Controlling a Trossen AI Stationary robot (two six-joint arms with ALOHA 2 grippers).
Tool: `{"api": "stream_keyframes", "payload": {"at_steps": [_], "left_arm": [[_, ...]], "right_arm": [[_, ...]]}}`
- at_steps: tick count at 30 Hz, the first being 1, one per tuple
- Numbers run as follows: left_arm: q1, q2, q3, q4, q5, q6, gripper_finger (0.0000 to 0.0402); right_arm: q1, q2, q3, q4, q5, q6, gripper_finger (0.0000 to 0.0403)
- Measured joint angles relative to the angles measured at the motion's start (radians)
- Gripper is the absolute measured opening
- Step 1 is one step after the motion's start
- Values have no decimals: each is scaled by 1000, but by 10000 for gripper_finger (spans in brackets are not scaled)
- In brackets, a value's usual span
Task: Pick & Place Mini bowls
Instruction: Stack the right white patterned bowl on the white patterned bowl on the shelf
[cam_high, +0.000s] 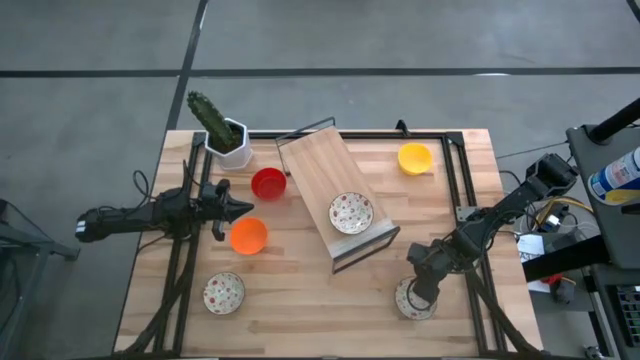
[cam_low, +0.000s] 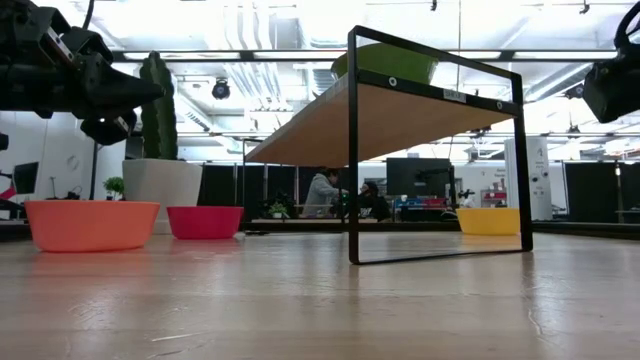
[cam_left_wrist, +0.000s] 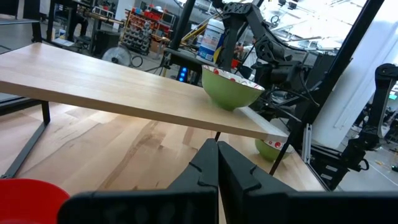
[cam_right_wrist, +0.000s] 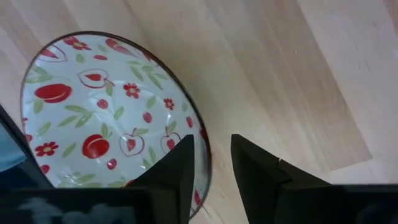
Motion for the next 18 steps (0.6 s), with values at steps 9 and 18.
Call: {"api": "stream_keyframes", "payload": {"at_steps": [9, 18], "left_arm": [[0, 0, 0, 0, 0, 0, 0], [0, 0, 0, 0, 0, 0, 0]], "right_arm": [[-1, 0, -6, 16, -6, 51, 55], [-1, -1, -4, 42, -46, 77, 12]]}}
